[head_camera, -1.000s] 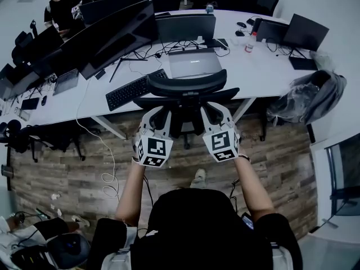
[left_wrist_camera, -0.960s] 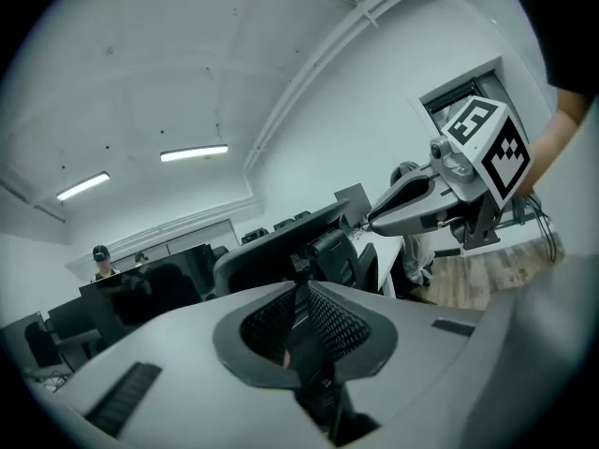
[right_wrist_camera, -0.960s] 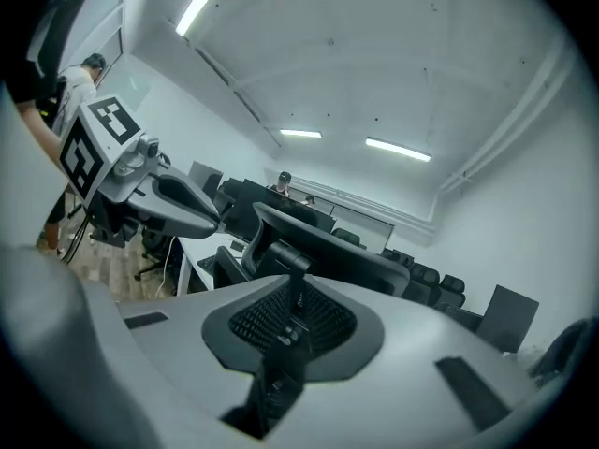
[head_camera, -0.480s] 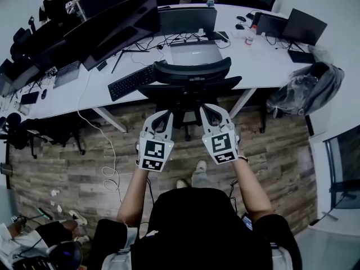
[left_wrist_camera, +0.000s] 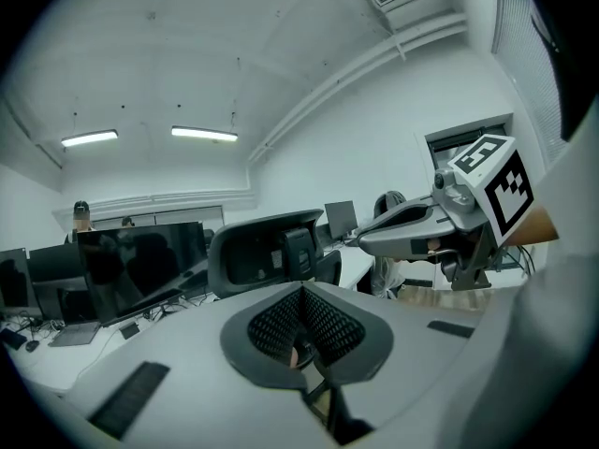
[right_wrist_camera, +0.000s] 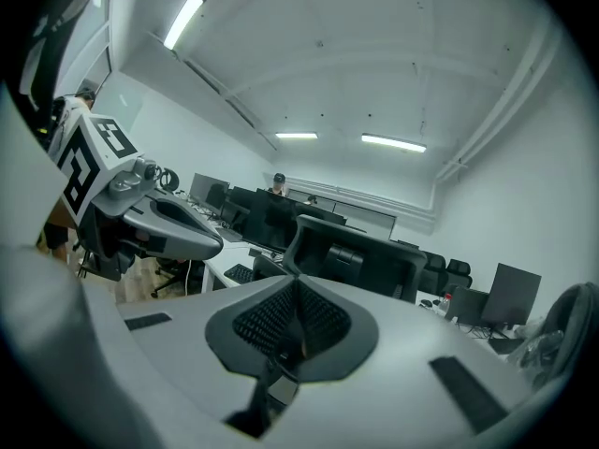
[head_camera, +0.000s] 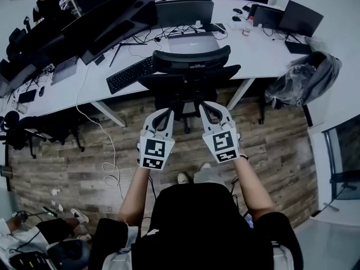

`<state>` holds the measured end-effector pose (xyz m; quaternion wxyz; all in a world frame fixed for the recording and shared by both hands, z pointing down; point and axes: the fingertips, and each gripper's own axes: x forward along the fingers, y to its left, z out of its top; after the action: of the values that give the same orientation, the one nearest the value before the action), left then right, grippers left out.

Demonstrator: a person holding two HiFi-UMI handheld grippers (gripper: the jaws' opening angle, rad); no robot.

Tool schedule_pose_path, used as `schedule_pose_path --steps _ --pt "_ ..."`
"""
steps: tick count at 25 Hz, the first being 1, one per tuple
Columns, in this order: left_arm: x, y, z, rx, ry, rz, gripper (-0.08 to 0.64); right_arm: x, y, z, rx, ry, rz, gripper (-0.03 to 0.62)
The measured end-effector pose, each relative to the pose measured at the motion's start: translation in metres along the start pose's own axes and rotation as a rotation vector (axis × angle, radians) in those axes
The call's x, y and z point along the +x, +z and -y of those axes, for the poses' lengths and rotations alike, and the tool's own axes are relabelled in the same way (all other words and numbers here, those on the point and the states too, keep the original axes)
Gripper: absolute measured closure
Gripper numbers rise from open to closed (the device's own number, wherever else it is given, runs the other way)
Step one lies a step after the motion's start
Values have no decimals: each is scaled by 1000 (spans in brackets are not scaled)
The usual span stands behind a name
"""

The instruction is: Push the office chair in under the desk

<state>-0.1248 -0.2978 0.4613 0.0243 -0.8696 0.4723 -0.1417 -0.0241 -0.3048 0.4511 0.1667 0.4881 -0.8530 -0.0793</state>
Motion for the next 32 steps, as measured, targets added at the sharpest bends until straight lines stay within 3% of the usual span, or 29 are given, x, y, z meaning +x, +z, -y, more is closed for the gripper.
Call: schedule_pose_path --steps 7,22,32 --pt "1 21 7 67 19 31 545 -13 15 19 28 -31 42 565" --pt "-6 60 38 24 75 78 545 -45 25 50 25 -3 75 565" --pt "-11 64 60 3 105 85 545 -69 14 57 53 18 80 568"
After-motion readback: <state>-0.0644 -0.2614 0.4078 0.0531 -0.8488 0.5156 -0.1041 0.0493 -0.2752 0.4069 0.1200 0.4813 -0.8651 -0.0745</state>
